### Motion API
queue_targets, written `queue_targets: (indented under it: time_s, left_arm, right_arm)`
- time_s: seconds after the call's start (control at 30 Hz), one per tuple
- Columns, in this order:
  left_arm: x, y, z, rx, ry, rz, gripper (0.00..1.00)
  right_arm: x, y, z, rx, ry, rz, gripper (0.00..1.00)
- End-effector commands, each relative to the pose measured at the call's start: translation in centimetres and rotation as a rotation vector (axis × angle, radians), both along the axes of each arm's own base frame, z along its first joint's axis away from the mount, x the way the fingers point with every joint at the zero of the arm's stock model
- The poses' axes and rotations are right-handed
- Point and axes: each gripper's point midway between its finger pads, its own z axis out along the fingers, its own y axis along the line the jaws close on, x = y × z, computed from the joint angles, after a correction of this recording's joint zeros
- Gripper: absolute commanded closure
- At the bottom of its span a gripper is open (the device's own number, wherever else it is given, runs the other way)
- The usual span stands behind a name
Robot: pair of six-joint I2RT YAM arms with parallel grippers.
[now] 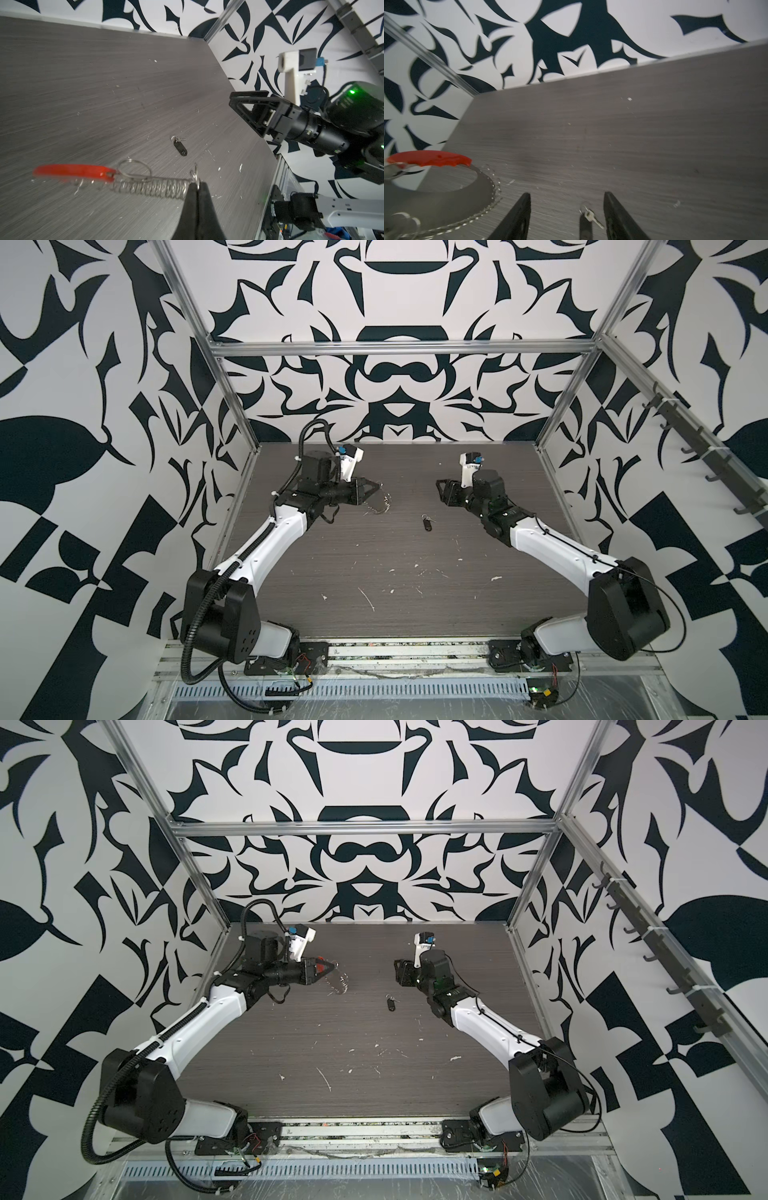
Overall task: Put the keys on the keyring
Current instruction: 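Release the plate from the right gripper and move it above the key fob, then lower the open right gripper onto the key fob's ring while left holds plate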
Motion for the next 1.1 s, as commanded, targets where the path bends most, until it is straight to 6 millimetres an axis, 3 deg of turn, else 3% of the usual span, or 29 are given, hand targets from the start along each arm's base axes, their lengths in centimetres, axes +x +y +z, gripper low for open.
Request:
queue_targets:
  time_s: [0.0,0.3,0.5,0.77,0.9,0.93,1.07]
  left_arm:
    - [-0.6,0.5,0.7,0.003,-0.032,0.02,1.0]
    - [-0.5,2.3,0.9,0.06,-0.005,0.193,1.0]
    - [-0.5,2.0,0.4,0.116,-0.118,0.118,1.0]
    - [-1.2,1.8,-0.6,0.002,-0.359,0.108,1.0]
    - [-1.3,1.2,-1.8,-0.032,-0.378,0.076,1.0]
    - [-1.1,1.0,-3.1,-0.034,-0.357,0.066,1.0]
    - [-1.4,0.8,-3.3,-0.158,-0.36,0.092,1.0]
  right_arm:
    - [-0.5,-2.3,-2.1,-0.107,0.051,-0.072,0.41]
    - [0.9,-3.2,-5.3,0.092,0.233,-0.072,0.4]
    - [2.3,-2.7,-7.6,0.04,0.296,-0.041,0.4]
    - [2.9,-1.2,-9.5,0.089,0.334,0.076,0.42]
    - [2.5,0.2,-10.5,0.152,0.37,0.132,0.43]
    - [2.5,0.3,-10.7,0.162,0.372,0.139,0.43]
    - [2.1,0.4,-11.2,0.172,0.383,0.144,0.43]
